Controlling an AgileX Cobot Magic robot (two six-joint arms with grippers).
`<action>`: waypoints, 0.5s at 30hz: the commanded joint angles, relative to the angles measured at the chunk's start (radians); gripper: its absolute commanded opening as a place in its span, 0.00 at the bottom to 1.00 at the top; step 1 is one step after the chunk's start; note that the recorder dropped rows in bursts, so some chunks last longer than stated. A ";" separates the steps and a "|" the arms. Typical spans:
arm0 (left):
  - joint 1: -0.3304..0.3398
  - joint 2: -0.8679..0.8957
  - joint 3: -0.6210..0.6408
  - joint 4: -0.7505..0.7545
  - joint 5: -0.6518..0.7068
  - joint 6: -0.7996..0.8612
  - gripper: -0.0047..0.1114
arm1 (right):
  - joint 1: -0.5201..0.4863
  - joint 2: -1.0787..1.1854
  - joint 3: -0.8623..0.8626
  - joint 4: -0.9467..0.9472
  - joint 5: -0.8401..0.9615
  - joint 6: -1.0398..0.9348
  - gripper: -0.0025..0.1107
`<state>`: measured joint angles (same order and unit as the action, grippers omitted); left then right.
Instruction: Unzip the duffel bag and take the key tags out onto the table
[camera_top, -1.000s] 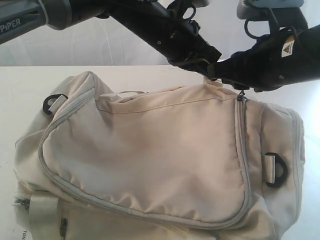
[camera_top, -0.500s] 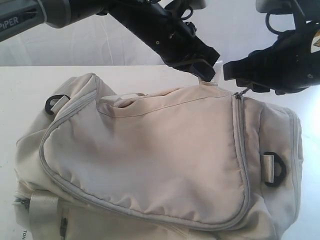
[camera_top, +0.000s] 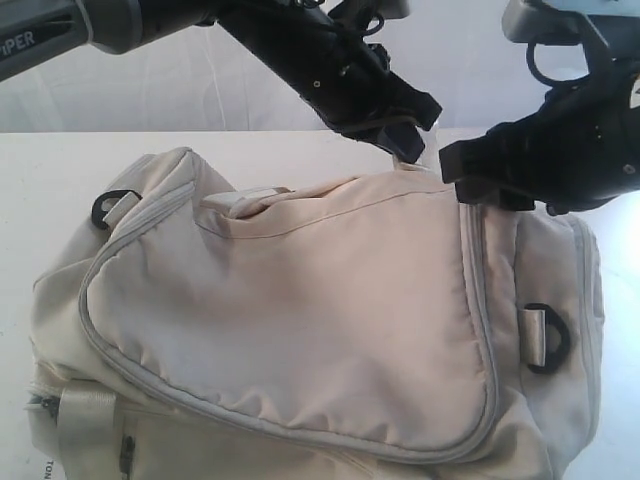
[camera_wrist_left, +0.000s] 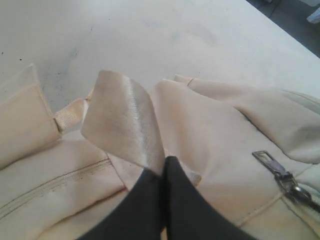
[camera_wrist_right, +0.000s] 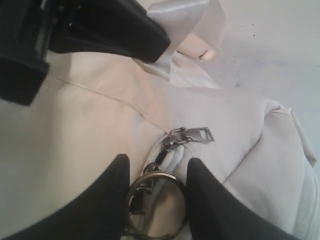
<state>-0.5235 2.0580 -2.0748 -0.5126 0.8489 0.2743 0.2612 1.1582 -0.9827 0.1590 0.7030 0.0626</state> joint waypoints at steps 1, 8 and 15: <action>0.004 -0.023 -0.012 0.020 -0.029 -0.017 0.04 | -0.003 -0.041 -0.004 0.019 0.043 -0.037 0.22; 0.004 -0.023 -0.012 0.020 -0.064 -0.017 0.04 | -0.003 -0.083 -0.004 0.019 0.117 -0.063 0.22; 0.004 -0.023 -0.012 0.065 -0.087 -0.058 0.04 | -0.003 -0.131 0.000 0.021 0.181 -0.063 0.22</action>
<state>-0.5252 2.0565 -2.0748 -0.4963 0.7973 0.2524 0.2612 1.0588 -0.9827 0.1774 0.8466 0.0139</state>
